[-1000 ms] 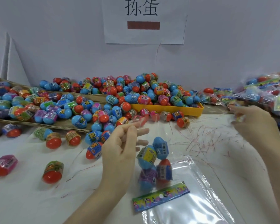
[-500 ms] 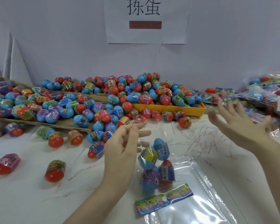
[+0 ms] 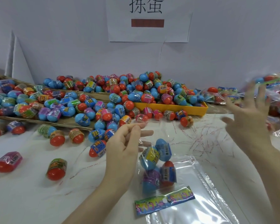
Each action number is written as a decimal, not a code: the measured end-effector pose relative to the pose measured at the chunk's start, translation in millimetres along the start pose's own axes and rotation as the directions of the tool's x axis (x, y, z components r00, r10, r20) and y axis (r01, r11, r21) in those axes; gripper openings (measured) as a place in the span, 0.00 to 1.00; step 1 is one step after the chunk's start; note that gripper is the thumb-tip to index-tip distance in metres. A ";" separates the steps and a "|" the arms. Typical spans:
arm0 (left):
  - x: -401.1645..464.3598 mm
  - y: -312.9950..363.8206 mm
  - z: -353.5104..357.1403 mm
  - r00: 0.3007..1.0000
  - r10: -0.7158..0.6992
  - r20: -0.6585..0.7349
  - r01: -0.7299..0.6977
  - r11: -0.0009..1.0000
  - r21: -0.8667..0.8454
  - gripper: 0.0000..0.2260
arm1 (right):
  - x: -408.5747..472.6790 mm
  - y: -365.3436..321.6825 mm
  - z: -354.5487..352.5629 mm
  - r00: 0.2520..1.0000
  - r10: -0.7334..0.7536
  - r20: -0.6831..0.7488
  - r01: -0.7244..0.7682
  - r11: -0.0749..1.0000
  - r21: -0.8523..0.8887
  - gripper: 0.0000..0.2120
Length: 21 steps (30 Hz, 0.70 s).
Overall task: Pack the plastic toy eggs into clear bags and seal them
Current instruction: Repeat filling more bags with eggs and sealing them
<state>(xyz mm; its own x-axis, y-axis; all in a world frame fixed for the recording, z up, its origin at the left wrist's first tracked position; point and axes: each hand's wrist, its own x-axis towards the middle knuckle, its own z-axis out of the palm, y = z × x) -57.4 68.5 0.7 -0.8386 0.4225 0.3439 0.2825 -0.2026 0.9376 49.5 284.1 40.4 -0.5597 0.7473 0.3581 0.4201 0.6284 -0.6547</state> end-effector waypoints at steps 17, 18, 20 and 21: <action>12.4 -1.3 -6.9 0.964 -0.265 0.029 0.266 0.945 -0.192 0.10 | -27.1 -39.0 54.3 0.653 -0.311 0.691 -0.244 0.777 0.581 0.12; 14.0 -1.8 -7.8 0.958 -0.283 0.034 0.285 0.942 -0.179 0.12 | -26.8 -38.7 54.0 0.659 -0.312 0.684 -0.245 0.771 0.587 0.12; 17.8 -2.6 -11.4 0.941 -0.332 0.062 0.338 0.927 -0.162 0.19 | -25.4 -37.3 52.6 0.681 -0.301 0.667 -0.250 0.761 0.599 0.10; 19.1 -2.6 -13.9 0.928 -0.359 0.100 0.371 0.917 -0.146 0.24 | -25.0 -37.5 51.0 0.694 -0.293 0.658 -0.260 0.750 0.608 0.09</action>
<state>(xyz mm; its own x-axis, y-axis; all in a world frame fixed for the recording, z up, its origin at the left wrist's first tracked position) -80.6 64.8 4.1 -0.8330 0.5531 -0.0125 -0.1195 -0.1578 0.9802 11.3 230.9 22.0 -0.9813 0.1923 0.0022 0.0264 0.1462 -0.9889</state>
